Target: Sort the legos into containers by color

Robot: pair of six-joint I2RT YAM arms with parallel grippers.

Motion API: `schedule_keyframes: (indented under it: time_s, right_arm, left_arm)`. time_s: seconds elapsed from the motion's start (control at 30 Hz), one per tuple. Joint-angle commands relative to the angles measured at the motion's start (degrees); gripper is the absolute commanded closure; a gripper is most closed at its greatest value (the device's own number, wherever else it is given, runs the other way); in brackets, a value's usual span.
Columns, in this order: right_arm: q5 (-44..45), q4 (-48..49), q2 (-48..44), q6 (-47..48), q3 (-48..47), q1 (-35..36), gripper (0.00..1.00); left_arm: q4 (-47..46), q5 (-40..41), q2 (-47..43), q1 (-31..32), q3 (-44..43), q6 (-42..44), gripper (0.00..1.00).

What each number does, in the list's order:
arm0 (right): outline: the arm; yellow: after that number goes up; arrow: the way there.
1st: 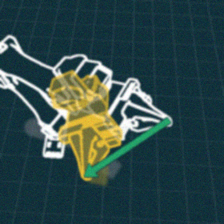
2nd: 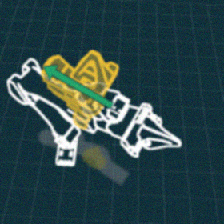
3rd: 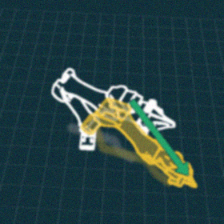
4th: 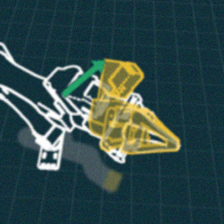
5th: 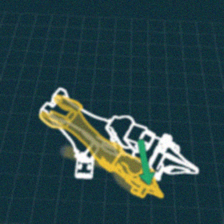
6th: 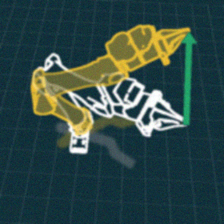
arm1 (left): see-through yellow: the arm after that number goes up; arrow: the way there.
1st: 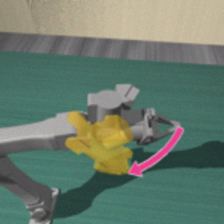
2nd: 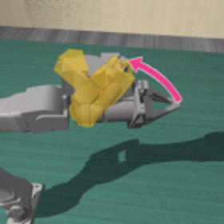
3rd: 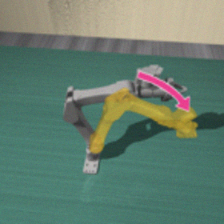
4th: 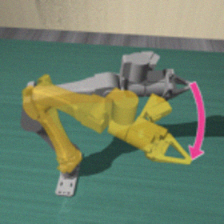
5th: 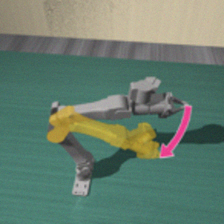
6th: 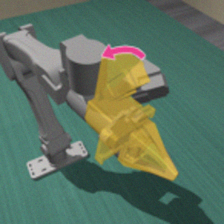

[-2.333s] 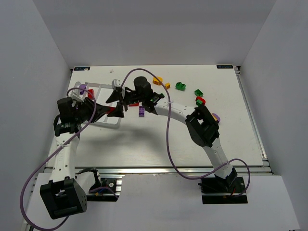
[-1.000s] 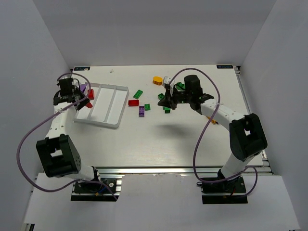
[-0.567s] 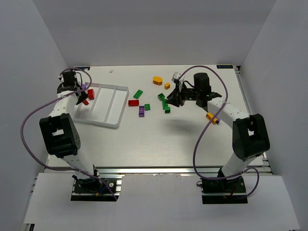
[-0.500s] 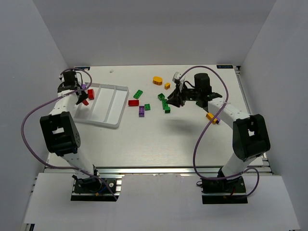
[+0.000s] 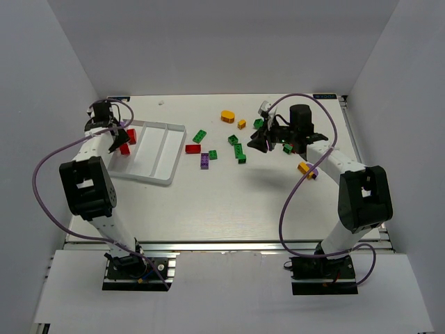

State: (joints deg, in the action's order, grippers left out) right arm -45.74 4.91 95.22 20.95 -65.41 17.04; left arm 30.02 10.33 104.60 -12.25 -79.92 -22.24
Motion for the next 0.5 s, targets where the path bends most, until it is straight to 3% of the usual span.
schedule_keyframes:
  time_s: [0.0,0.07,0.23,0.27,0.37,0.47]
  right_arm:
    - [-0.1,2.6,-2.2,-0.5,0.2,0.0,0.55]
    - [0.1,2.5,-2.2,-0.4,0.2,0.0,0.54]
    - [0.2,2.4,-2.1,0.1,-0.2,0.0,0.54]
    - [-0.1,2.1,-2.0,0.2,-0.7,-0.1,0.54]
    - [-2.5,-1.4,-1.2,2.5,-1.9,0.0,0.55]
    - [-6.6,-6.9,-0.8,7.2,-3.9,0.0,0.55]
  left_arm:
    - [0.5,-0.4,-2.3,0.1,-2.5,0.4,0.41]
    - [0.2,-1.4,-4.7,0.4,-2.4,0.0,0.41]
    - [-6.1,-13.3,-11.8,3.5,1.5,-3.8,0.76]
    - [-7.9,-14.5,-13.0,6.8,2.4,-4.2,0.77]
    - [-7.7,-17.6,-11.4,15.8,1.4,-4.0,0.69]
    - [-3.9,-17.1,-6.6,22.3,-3.0,-3.0,0.46]
